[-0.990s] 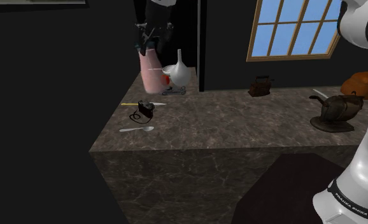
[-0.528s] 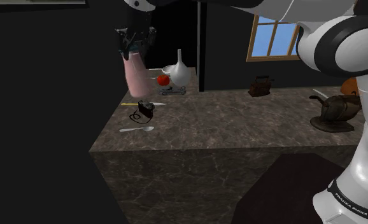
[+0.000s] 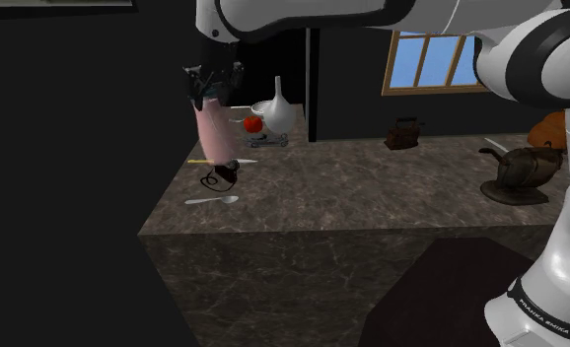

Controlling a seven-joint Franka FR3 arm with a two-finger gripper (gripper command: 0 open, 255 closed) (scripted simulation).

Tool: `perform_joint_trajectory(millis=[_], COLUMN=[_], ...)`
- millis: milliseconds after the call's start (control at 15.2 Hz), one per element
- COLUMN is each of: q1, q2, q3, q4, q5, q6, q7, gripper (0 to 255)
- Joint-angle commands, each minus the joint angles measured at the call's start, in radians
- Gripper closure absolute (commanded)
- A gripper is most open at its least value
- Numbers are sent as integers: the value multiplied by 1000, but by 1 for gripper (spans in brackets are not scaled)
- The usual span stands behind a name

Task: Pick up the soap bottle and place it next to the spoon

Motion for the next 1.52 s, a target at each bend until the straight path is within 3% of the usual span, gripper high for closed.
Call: perform_joint_trajectory(millis=[0,1452], q1=[-7,-28], q2=[-15,-35], q3=[0,-12], q4=[-53,-379], q5=[1,-22], q6=[40,343], q7=[4,53], gripper=[255,255])
